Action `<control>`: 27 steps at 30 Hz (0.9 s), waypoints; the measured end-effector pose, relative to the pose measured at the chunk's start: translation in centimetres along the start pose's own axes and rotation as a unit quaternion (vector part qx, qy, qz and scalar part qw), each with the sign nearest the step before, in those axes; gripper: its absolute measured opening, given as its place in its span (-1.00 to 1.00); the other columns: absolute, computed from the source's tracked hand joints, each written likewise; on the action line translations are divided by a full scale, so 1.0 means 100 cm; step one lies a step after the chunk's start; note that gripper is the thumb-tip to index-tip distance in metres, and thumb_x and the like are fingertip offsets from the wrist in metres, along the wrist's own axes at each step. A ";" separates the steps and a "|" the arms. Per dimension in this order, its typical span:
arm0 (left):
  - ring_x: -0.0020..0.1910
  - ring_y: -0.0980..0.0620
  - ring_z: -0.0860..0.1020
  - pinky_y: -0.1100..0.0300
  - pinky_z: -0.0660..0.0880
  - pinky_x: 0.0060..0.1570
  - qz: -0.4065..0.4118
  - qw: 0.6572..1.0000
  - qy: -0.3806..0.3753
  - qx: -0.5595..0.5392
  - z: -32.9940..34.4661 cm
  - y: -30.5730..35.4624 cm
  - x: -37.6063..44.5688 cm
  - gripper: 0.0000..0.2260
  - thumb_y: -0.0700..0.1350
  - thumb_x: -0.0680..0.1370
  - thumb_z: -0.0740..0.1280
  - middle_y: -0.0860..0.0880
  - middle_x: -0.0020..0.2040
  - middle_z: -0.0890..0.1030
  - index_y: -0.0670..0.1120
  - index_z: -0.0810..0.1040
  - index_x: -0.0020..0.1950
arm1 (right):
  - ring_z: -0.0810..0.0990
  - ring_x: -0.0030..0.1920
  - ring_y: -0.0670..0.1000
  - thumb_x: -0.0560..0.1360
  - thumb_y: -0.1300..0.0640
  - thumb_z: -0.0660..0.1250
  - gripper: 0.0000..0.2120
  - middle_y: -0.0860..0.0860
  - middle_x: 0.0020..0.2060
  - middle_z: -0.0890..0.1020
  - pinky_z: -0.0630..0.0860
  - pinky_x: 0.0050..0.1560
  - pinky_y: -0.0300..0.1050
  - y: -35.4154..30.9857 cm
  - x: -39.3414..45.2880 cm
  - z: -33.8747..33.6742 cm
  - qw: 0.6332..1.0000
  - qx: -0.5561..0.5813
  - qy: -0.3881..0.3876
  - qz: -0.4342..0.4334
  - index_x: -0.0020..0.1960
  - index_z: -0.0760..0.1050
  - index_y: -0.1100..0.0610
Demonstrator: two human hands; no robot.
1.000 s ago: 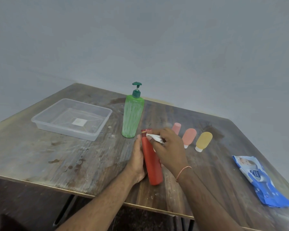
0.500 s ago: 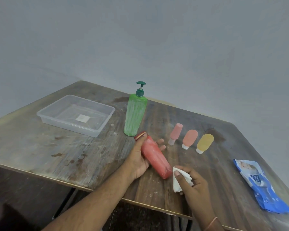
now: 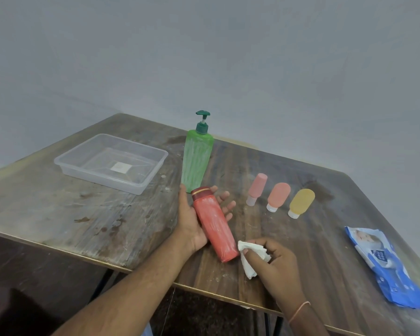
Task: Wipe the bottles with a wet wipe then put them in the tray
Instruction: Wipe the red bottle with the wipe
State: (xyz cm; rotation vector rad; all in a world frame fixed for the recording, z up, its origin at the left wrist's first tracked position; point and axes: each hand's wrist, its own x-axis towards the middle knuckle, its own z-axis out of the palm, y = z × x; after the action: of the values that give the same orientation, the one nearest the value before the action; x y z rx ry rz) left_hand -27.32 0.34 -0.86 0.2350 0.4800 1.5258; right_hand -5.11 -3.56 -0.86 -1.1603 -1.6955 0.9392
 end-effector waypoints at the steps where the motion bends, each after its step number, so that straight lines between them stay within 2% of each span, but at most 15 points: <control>1: 0.23 -0.30 0.67 -0.19 0.51 0.32 0.005 1.000 0.003 -0.001 0.001 0.000 -0.001 -0.21 0.58 0.51 0.11 -0.19 0.21 0.71 -0.07 0.66 0.22 | 0.75 -0.14 -0.05 0.51 0.28 0.55 -0.77 -0.08 -0.18 0.79 0.65 -0.16 -0.21 0.001 0.002 0.001 1.000 -0.012 0.001 -0.001 -0.07 0.78 -0.06; 3: 0.11 -0.27 0.71 -0.17 0.55 0.28 0.018 1.000 0.010 0.008 0.004 -0.001 -0.003 -0.31 0.53 0.55 0.13 -0.14 0.04 0.72 -0.06 0.65 0.09 | 0.74 -0.12 -0.07 0.52 0.26 0.54 -0.75 -0.14 -0.17 0.79 0.65 -0.12 -0.20 0.001 0.003 0.003 0.999 -0.030 -0.011 -0.016 -0.06 0.78 -0.10; 5: -0.08 -0.20 0.71 -0.14 0.62 0.16 0.024 0.999 0.015 0.016 0.005 -0.001 -0.003 -0.36 0.50 0.57 0.15 -0.10 -0.12 0.66 -0.06 0.64 0.02 | 0.72 -0.14 -0.10 0.52 0.26 0.54 -0.72 -0.20 -0.19 0.76 0.58 -0.15 -0.26 -0.001 0.001 0.006 0.997 -0.051 -0.027 -0.054 -0.06 0.77 -0.14; 6: -0.16 -0.16 0.69 -0.12 0.64 0.12 0.022 0.999 0.016 0.017 0.006 -0.001 -0.004 -0.36 0.50 0.57 0.15 -0.08 -0.16 0.63 -0.06 0.64 0.01 | 0.69 -0.17 -0.09 0.51 0.26 0.55 -0.73 -0.19 -0.22 0.73 0.54 -0.19 -0.28 0.000 0.000 0.006 0.994 -0.068 -0.033 -0.081 -0.06 0.77 -0.15; 8: -0.24 -0.11 0.65 -0.10 0.66 0.08 0.017 1.000 0.013 0.018 0.006 -0.001 -0.004 -0.36 0.50 0.56 0.14 -0.07 -0.19 0.60 -0.05 0.64 -0.02 | 0.62 -0.25 -0.02 0.49 0.23 0.56 -0.81 -0.09 -0.28 0.66 0.51 -0.27 -0.16 0.001 -0.002 0.006 0.988 -0.084 -0.041 -0.123 -0.08 0.77 -0.07; 10: -0.27 -0.09 0.62 -0.10 0.65 0.07 0.015 1.000 0.008 0.018 0.006 -0.001 -0.003 -0.36 0.50 0.57 0.14 -0.07 -0.20 0.58 -0.05 0.64 -0.02 | 0.55 -0.32 0.01 0.46 0.09 0.53 -0.94 -0.02 -0.34 0.57 0.49 -0.33 0.01 0.006 -0.002 0.003 0.984 -0.111 -0.028 -0.139 -0.18 0.72 0.04; 12: -0.28 -0.09 0.61 -0.10 0.64 0.07 0.016 1.000 -0.002 0.018 0.006 -0.002 -0.004 -0.36 0.49 0.57 0.14 -0.08 -0.21 0.58 -0.05 0.64 -0.01 | 0.53 -0.33 0.03 0.44 -0.03 0.48 -0.82 -0.02 -0.35 0.53 0.47 -0.34 0.08 0.006 -0.001 0.005 0.979 -0.144 0.009 -0.142 -0.22 0.68 0.07; 14: -0.29 -0.09 0.61 -0.12 0.63 0.09 0.020 1.000 -0.009 0.017 0.006 -0.002 -0.004 -0.36 0.49 0.58 0.13 -0.09 -0.21 0.58 -0.06 0.64 0.00 | 0.60 -0.25 -0.03 0.47 0.07 0.52 -0.99 -0.12 -0.28 0.60 0.52 -0.28 -0.09 0.004 -0.002 0.006 0.977 -0.140 -0.010 -0.161 -0.12 0.73 -0.02; 16: -0.30 -0.10 0.60 -0.13 0.62 0.09 0.024 0.999 -0.013 0.016 0.006 -0.002 -0.003 -0.35 0.49 0.58 0.12 -0.10 -0.20 0.58 -0.06 0.63 0.01 | 0.70 -0.11 -0.10 0.46 0.27 0.56 -0.72 -0.19 -0.12 0.69 0.56 -0.14 -0.24 -0.002 -0.007 0.007 0.970 -0.129 -0.045 -0.201 0.02 0.77 -0.09; 17: -0.31 -0.10 0.60 -0.13 0.62 0.08 0.025 0.999 -0.015 0.016 0.006 -0.003 -0.003 -0.35 0.49 0.58 0.11 -0.10 -0.20 0.58 -0.06 0.63 0.01 | 0.72 -0.07 -0.09 0.44 0.28 0.55 -0.68 -0.18 -0.07 0.71 0.59 -0.11 -0.21 -0.001 -0.009 0.006 0.966 -0.133 -0.061 -0.215 0.05 0.78 -0.10; 19: -0.33 -0.09 0.58 -0.12 0.63 0.06 0.029 0.999 -0.018 0.019 0.006 -0.003 -0.004 -0.35 0.49 0.58 0.11 -0.10 -0.20 0.57 -0.06 0.63 0.01 | 0.71 -0.10 -0.07 0.45 0.18 0.51 -0.77 -0.16 -0.09 0.71 0.61 -0.14 -0.12 0.000 -0.010 0.006 0.963 -0.143 -0.061 -0.221 0.01 0.77 -0.11; 21: -0.34 -0.08 0.56 -0.11 0.63 0.04 0.033 0.999 -0.021 0.024 0.006 -0.003 -0.004 -0.35 0.49 0.58 0.12 -0.10 -0.20 0.56 -0.07 0.63 0.01 | 0.65 -0.21 -0.07 0.47 0.09 0.50 -0.89 -0.17 -0.20 0.64 0.56 -0.23 -0.08 0.002 -0.007 0.007 0.967 -0.156 -0.008 -0.203 -0.08 0.74 -0.12; 23: -0.34 -0.09 0.55 -0.11 0.63 0.02 0.036 0.999 -0.024 0.027 0.007 -0.003 -0.005 -0.35 0.49 0.58 0.12 -0.11 -0.20 0.55 -0.07 0.63 0.02 | 0.64 -0.20 -0.09 0.47 0.13 0.52 -0.83 -0.19 -0.19 0.64 0.53 -0.23 -0.16 0.000 -0.006 0.009 0.963 -0.170 0.008 -0.209 -0.04 0.74 -0.13; 25: -0.35 -0.09 0.54 -0.10 0.63 0.01 0.038 0.999 -0.024 0.026 0.008 -0.004 -0.005 -0.35 0.49 0.58 0.13 -0.12 -0.20 0.55 -0.08 0.63 0.02 | 0.69 -0.10 -0.12 0.44 0.20 0.53 -0.73 -0.21 -0.08 0.68 0.57 -0.15 -0.22 -0.004 -0.008 0.013 0.952 -0.184 -0.022 -0.246 0.05 0.77 -0.12; 27: -0.36 -0.08 0.53 -0.10 0.62 0.01 0.036 0.999 -0.025 0.025 0.008 -0.004 -0.006 -0.35 0.49 0.58 0.12 -0.11 -0.21 0.54 -0.07 0.62 0.02 | 0.68 -0.13 -0.12 0.41 0.20 0.52 -0.75 -0.20 -0.10 0.68 0.59 -0.19 -0.15 -0.005 -0.011 0.012 0.943 -0.197 -0.025 -0.266 0.01 0.76 -0.08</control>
State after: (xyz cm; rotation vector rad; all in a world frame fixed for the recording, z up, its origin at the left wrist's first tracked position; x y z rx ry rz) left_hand -26.60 -0.18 -0.19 0.3321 0.4738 1.5759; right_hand -6.19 -4.89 -1.11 -0.8440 -2.1527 0.3016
